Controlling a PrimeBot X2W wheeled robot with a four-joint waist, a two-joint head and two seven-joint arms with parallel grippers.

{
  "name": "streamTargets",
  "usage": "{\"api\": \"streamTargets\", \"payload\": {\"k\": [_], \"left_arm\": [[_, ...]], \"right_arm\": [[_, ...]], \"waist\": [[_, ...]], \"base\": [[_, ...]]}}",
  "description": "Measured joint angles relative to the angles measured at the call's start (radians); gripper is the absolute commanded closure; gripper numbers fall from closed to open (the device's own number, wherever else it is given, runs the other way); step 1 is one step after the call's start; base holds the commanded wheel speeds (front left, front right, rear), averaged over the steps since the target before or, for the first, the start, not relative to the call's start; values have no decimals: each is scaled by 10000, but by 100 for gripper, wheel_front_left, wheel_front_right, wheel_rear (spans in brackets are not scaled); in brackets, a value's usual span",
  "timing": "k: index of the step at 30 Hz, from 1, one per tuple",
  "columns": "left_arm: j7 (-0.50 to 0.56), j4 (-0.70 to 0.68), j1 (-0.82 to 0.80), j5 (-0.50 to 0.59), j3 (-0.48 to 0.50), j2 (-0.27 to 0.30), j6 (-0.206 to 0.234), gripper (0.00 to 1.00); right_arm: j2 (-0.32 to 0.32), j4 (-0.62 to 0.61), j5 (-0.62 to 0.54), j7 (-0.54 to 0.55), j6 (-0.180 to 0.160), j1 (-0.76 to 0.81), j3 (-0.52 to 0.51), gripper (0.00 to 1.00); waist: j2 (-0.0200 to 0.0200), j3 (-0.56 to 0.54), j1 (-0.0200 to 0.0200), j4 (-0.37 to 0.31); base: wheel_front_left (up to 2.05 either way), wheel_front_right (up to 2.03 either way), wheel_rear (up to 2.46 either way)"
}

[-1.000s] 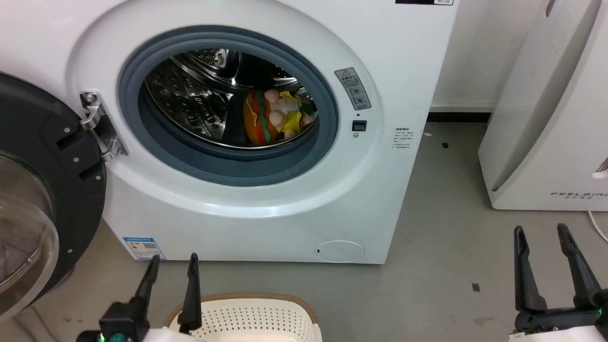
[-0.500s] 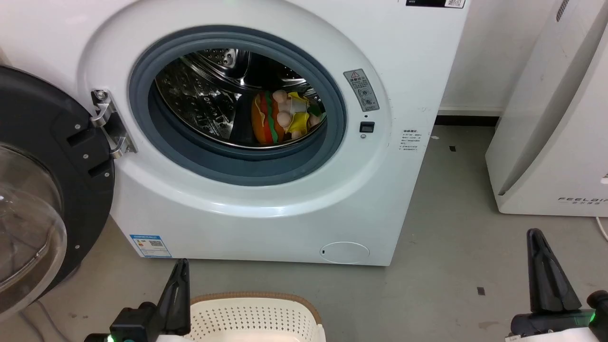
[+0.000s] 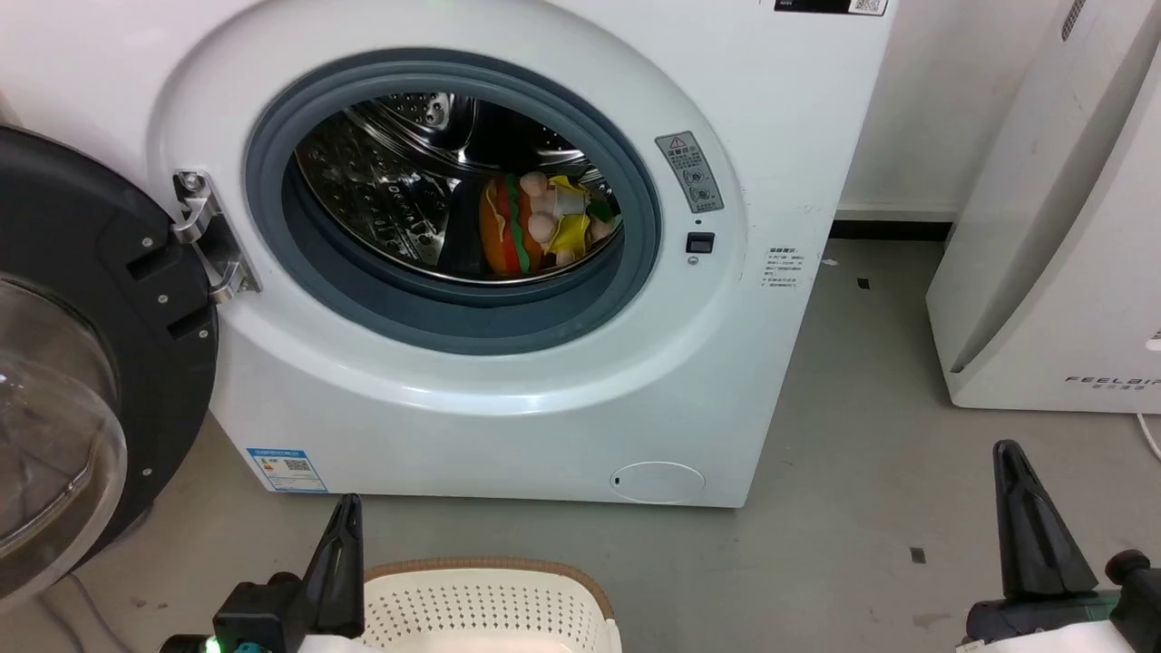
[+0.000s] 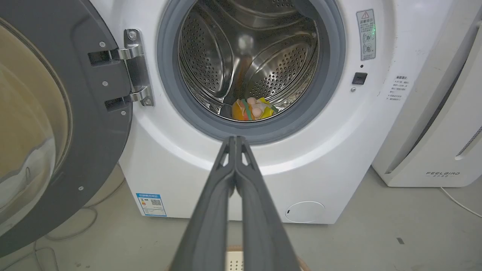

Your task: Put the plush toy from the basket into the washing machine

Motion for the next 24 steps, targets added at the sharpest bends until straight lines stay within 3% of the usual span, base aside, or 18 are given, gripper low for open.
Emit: {"api": "streamTargets", "payload": {"k": [24], "left_arm": [[506,-117,-66,454,268,-209,-171,100]], "right_arm": [[0,244,-176,491,0,-149,221,100]], "waist": [[0,3,0,-105]], "base": [[0,0,0]]}}
